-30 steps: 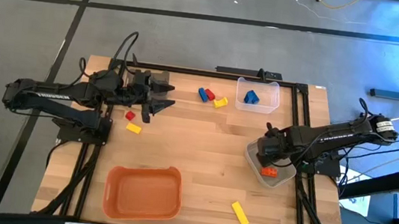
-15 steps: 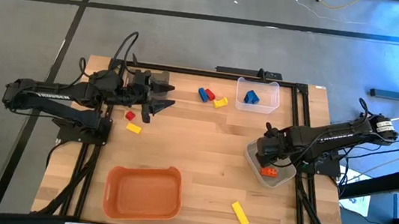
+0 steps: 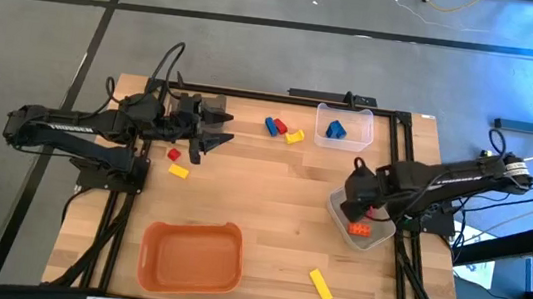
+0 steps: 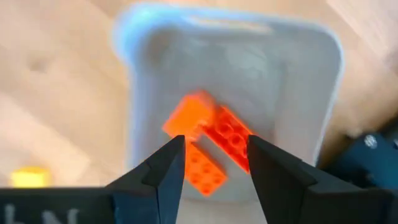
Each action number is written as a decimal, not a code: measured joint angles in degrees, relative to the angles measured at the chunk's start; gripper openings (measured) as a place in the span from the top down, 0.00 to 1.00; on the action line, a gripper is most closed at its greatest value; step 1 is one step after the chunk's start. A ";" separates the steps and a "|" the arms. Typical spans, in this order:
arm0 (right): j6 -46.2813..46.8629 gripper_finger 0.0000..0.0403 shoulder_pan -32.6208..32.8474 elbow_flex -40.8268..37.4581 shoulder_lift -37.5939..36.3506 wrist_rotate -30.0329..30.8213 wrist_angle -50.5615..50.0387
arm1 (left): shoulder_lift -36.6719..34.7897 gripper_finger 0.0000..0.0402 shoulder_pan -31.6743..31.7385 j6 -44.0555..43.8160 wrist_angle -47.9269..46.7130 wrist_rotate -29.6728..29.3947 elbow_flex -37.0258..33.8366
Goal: Sort & place blocks by color
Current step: Put the blue game piece into the transparent bin
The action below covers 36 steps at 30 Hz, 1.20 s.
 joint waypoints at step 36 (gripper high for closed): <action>-28.43 0.30 -8.44 -14.55 -0.74 4.48 106.39 | -0.01 0.31 -0.01 -0.07 0.20 -2.06 0.02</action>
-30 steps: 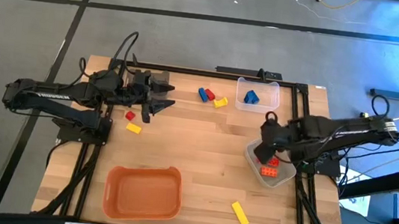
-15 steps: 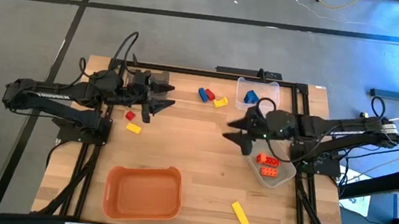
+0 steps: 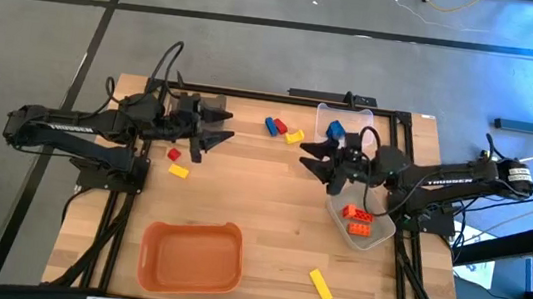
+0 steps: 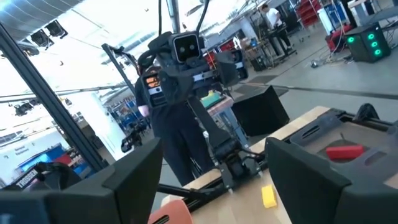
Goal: Sort & place blocks by color
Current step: Put the blue game piece into the transparent bin
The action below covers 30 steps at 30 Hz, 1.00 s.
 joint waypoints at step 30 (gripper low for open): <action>2.68 0.30 -15.80 53.53 52.59 16.49 -66.90 | 0.01 0.31 1.10 -0.55 2.47 -3.89 0.04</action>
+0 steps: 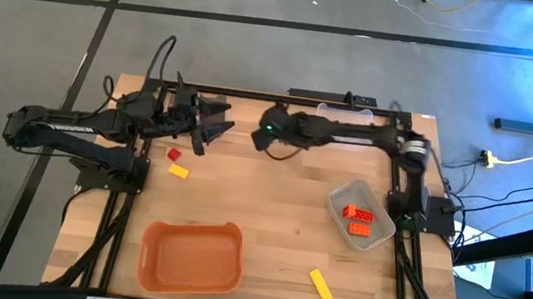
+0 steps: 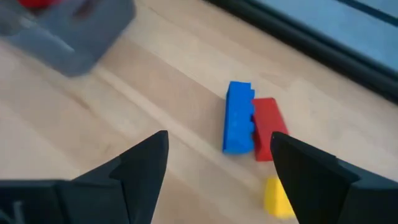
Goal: Sort & place blocks by color
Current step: Put the blue game piece into the transparent bin
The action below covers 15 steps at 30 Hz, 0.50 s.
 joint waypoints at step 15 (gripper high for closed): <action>1.95 0.30 -4.13 7.85 11.72 -1.29 -3.35 | 0.00 0.31 0.00 -1.09 0.30 1.52 0.00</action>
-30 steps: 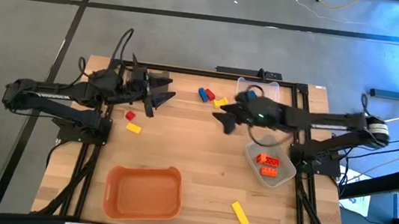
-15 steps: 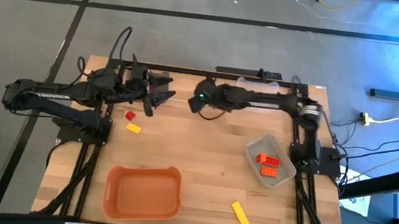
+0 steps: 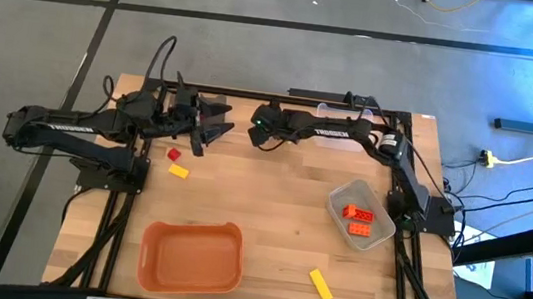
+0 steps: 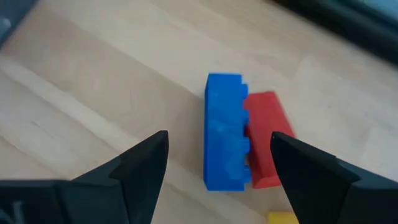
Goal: Sort & place blocks by color
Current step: Put the blue game piece into the transparent bin
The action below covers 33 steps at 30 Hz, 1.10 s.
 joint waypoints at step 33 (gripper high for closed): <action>-18.02 0.76 3.61 -0.72 -7.13 -5.05 -7.62 | -0.02 0.31 0.00 0.11 -0.09 -0.05 0.00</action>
